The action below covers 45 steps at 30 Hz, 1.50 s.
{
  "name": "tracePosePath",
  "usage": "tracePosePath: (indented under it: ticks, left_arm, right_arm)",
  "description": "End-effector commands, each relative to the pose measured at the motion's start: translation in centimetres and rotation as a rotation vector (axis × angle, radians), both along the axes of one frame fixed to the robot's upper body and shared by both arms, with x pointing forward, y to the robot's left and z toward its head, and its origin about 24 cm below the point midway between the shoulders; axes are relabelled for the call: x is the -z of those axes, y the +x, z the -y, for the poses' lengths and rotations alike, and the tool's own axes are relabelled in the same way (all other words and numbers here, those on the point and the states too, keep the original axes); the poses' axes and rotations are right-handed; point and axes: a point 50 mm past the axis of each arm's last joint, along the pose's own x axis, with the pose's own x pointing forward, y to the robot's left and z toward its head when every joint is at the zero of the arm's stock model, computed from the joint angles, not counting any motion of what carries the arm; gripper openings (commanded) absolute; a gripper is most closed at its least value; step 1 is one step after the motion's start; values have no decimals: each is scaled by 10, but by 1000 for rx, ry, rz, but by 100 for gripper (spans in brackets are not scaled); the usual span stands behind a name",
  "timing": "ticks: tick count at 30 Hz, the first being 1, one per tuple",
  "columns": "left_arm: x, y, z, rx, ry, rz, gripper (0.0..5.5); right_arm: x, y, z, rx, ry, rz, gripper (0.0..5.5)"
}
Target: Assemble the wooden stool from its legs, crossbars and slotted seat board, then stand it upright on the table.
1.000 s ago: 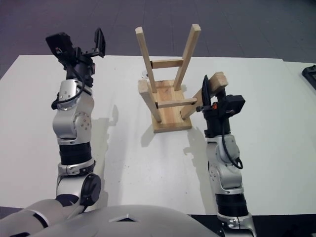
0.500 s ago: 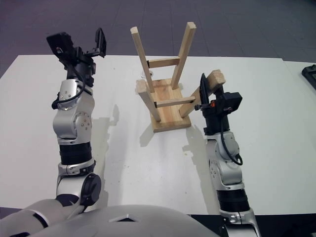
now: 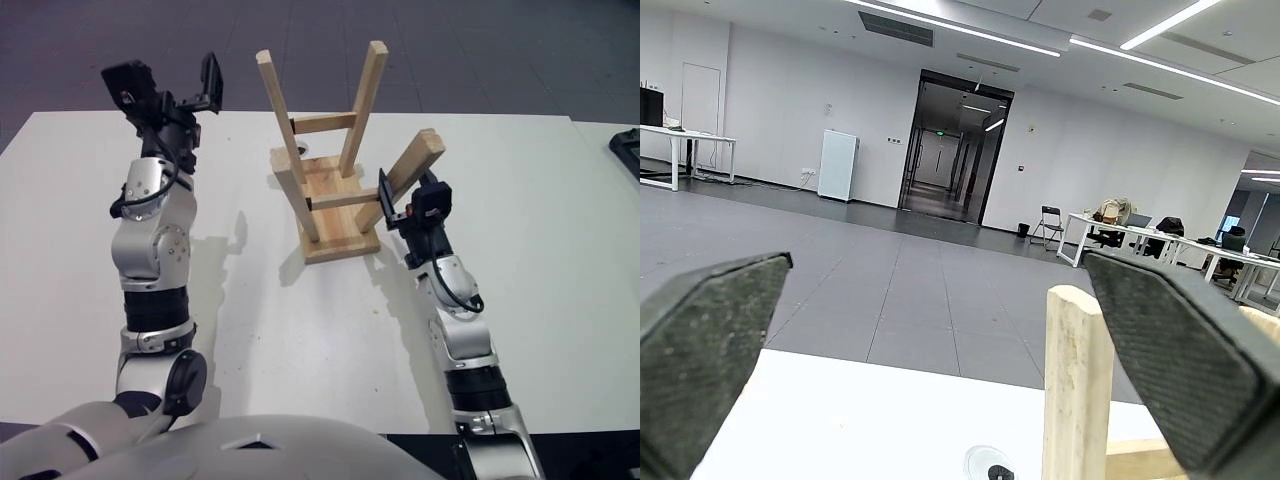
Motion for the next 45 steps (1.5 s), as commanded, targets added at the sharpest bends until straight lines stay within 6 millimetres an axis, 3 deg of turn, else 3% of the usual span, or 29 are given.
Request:
tracePosePath:
  ticks: [1,6,11,14,17,19,21,23,26,28,32,40,42,45]
  left_arm:
    - [3,0,-5,-36,-20,-22,540]
    - [11,2,-12,-95,-43,-61,540]
    - [18,2,-21,-157,-71,-97,540]
    - [19,2,-36,-234,-92,-101,540]
    - [13,4,-51,-293,-104,-77,540]
    - [11,3,-60,-331,-106,-69,540]
    - [12,2,-66,-357,-106,-72,540]
    - [15,1,-67,-359,-97,-86,540]
    - [23,-1,-63,-340,-76,-120,540]
    - [35,-2,-57,-296,-52,-181,540]
    - [53,-4,-43,-220,-14,-265,540]
    - [50,-1,-22,-152,5,-254,540]
    - [45,0,-24,-182,-6,-234,540]
    - [41,-6,-48,-368,-67,-218,540]
  right_arm:
    - [2,-10,3,-58,111,-102,377]
    - [-54,-4,0,-102,280,65,449]
    - [-103,10,13,-55,380,207,534]
    - [-153,29,16,-79,380,359,539]
    - [-206,35,28,-78,455,519,539]
    - [-221,39,31,-93,502,539,539]
    - [-203,51,23,-61,462,424,539]
    - [-154,59,15,4,400,220,539]
    - [-80,51,0,69,381,-87,539]
    - [-57,44,-16,63,368,-170,539]
    - [-72,49,-23,28,408,-72,539]
    - [-126,45,-11,-13,521,212,539]
    - [-136,42,2,44,599,277,539]
    - [-132,39,45,333,701,291,539]
